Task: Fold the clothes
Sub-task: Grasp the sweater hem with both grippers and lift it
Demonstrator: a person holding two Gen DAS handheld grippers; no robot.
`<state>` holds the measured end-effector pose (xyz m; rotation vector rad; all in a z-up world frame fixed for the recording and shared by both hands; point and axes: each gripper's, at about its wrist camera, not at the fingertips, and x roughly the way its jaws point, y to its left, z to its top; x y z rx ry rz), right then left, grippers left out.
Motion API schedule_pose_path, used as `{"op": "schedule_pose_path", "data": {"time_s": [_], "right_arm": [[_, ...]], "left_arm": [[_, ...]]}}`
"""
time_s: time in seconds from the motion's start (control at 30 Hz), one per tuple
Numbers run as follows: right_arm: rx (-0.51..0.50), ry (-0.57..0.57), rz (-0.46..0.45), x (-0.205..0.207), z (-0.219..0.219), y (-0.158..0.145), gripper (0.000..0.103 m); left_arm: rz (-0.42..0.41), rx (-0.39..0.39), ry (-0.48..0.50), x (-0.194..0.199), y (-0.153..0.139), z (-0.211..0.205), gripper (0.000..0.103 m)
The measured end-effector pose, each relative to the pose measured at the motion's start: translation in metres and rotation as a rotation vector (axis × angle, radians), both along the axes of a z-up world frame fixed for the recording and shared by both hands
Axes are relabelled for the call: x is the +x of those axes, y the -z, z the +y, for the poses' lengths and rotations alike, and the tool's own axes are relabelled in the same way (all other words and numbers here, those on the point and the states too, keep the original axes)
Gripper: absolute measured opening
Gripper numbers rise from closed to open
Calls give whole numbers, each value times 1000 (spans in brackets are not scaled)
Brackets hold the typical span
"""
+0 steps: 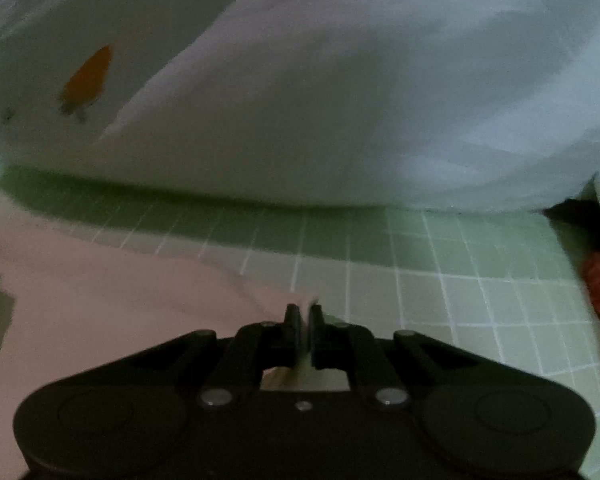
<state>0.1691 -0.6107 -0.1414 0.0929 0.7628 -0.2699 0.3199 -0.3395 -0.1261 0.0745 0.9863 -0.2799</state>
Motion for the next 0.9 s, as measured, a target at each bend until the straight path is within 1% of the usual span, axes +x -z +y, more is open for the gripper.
{"op": "schedule_pose_path", "data": {"time_s": [0.03,0.07,0.1,0.13,0.17,0.2,0.23,0.27,0.3,0.37,0.47,0.53,0.57,0.6,0.63,0.73,0.9], "right_arm": [[18,27,8,5,-1,0,16],[29,46,2,0,2,-3,32],[38,64,-6,-7,6,-7,50],[48,82,-14,-14,10,-10,55],[58,99,-22,-20,13,-14,61],[60,103,-7,-33,22,-14,68],[60,104,11,-46,31,-15,73],[61,106,28,-59,40,-15,82],[68,109,48,-75,49,-13,86],[97,111,93,-107,67,-7,88],[157,128,149,-153,90,3,88],[145,112,161,-173,109,5,91],[137,103,167,-183,119,6,94],[120,86,176,-190,127,8,97],[113,81,182,-194,132,9,99],[100,81,199,-203,144,8,99],[16,128,220,-215,164,0,99]], "left_arm": [[-14,-2,-2,-2,-5,2,21],[-28,-3,-2,-5,-10,3,30],[-37,-4,1,-12,-15,7,43],[-45,-5,-3,-22,-19,12,49],[-47,-3,-16,-32,-22,19,58],[-47,-1,-31,-43,-26,26,63],[-40,0,-47,-54,-29,36,63],[-33,2,-63,-66,-31,45,63],[-23,0,-78,-79,-34,55,65],[-9,-9,-108,-105,-40,75,70],[11,2,-173,-143,-45,112,71],[15,12,-216,-166,-49,135,73],[14,15,-236,-178,-52,145,77],[11,15,-255,-189,-53,155,79],[7,10,-273,-200,-53,167,79],[1,-7,-311,-230,-53,196,80],[31,-5,-365,-248,-48,247,82]]}}
